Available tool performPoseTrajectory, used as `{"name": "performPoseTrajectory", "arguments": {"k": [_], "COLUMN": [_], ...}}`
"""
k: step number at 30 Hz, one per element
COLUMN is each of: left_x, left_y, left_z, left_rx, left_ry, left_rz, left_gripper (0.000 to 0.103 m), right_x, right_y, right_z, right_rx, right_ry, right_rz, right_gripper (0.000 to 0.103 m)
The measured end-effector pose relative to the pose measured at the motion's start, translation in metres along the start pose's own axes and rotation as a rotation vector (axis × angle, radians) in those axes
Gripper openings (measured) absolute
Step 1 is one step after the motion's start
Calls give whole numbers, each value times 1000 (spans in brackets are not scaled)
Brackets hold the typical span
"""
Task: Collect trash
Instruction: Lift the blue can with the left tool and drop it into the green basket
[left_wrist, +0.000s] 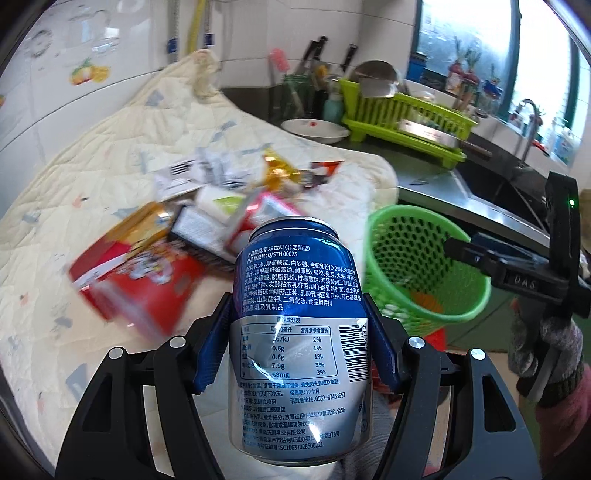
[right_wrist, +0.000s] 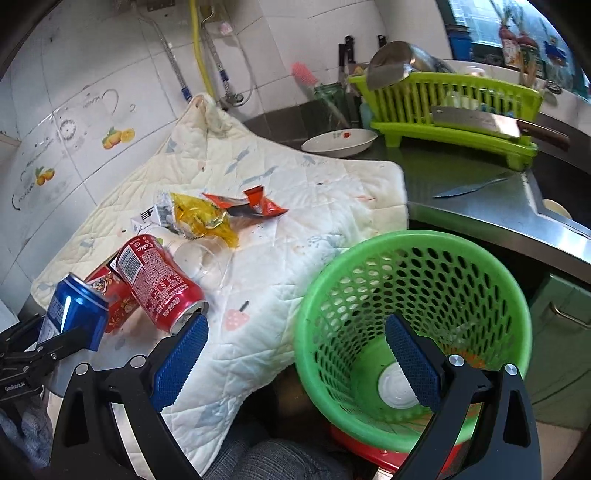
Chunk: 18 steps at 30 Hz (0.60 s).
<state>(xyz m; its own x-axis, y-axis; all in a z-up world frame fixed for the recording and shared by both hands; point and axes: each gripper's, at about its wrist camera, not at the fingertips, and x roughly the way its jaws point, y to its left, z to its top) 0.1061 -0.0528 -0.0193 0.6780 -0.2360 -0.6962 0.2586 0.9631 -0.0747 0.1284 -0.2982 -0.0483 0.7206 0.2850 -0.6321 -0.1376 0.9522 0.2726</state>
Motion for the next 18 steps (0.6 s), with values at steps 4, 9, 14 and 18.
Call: {"name": "performPoseTrajectory", "arguments": {"k": [4, 9, 14, 18], "left_x": [16, 49, 110, 161], "left_y": [-30, -76, -128, -166], "left_z": [11, 31, 53, 56], "left_rx": [43, 91, 144, 193], "left_ry": [14, 53, 138, 209], "left_rz": [-59, -152, -229, -245], "left_gripper": [66, 66, 66, 66], "right_x": [-22, -46, -66, -72], "right_y": [-23, -59, -96, -117], "right_z": [-7, -14, -24, -35], "right_rx": [20, 75, 129, 146], "right_ry": [-21, -52, -83, -89], "right_rz": [-58, -103, -133, -170], "right_gripper": [93, 93, 93, 93]}}
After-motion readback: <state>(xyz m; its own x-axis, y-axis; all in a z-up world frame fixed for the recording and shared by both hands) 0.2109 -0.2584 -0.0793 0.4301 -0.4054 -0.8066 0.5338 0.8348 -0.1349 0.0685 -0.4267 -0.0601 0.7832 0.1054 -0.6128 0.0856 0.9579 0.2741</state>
